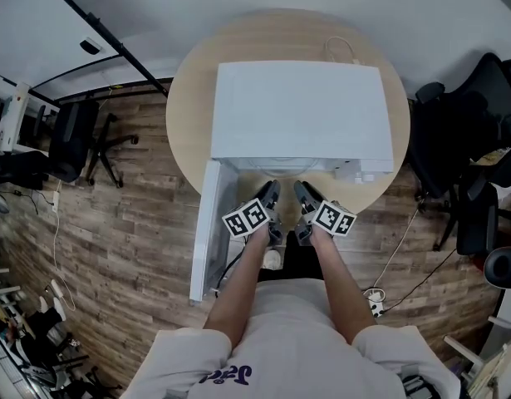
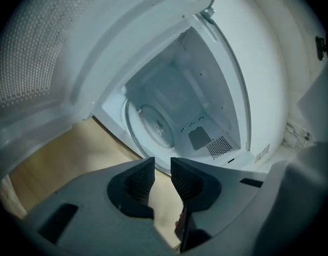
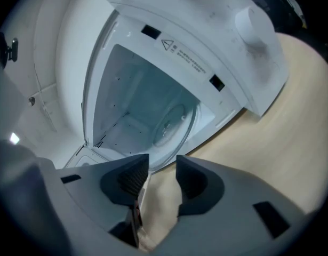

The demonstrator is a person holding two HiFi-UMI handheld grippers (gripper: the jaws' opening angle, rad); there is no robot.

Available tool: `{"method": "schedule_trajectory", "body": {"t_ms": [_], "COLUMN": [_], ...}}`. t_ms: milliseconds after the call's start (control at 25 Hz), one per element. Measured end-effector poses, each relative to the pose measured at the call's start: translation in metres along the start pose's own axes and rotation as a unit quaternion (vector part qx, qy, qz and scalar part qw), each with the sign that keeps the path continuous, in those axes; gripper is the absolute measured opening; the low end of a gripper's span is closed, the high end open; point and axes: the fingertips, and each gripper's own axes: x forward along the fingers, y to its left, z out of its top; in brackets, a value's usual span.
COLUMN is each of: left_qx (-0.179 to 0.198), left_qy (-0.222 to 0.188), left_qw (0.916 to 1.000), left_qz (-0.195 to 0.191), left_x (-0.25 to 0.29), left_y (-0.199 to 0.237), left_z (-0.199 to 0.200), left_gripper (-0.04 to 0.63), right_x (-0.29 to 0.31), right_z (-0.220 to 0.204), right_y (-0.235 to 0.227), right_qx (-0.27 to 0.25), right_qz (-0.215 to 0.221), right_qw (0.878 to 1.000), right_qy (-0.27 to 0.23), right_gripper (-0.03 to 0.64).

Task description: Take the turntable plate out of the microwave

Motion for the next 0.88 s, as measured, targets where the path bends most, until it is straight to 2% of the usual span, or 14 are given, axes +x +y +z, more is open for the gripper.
{"method": "schedule_trajectory", "body": {"t_ms": [40, 160, 280, 480, 640, 880], "left_qx": [-0.012, -0.058, -0.099, -0.148, -0.183, -0.212], "left_qy": [-0.003, -0.012, -0.012, -0.019, -0.034, -0.045], "left_qw": [0.9999, 0.9982, 0.995, 0.9884, 0.9815, 0.9753], "left_qz": [-0.002, -0.008, -0.011, -0.029, -0.044, -0.042], "left_x": [0.002, 0.008, 0.014, 0.021, 0.028, 0.04], "left_y": [0.002, 0.008, 0.016, 0.023, 0.027, 0.034], "left_z": [0.001, 0.001, -0.001, -0.002, 0.003, 0.011], "left_gripper": [0.083, 0.111, 0.173, 0.195, 0.198, 0.198], "right_x": [0.003, 0.009, 0.015, 0.022, 0.031, 0.046], "right_z": [-0.001, -0.003, -0.001, 0.006, 0.012, 0.017], "right_y": [0.001, -0.003, -0.01, -0.025, -0.028, -0.03], "right_qx": [0.014, 0.059, 0.115, 0.189, 0.217, 0.227], "right_qz": [0.007, 0.019, 0.034, 0.049, 0.063, 0.058], "right_qw": [1.0, 0.998, 0.992, 0.979, 0.972, 0.97], "right_qy": [0.002, -0.006, -0.026, -0.057, -0.069, -0.066], "right_gripper": [0.169, 0.17, 0.186, 0.193, 0.193, 0.193]}}
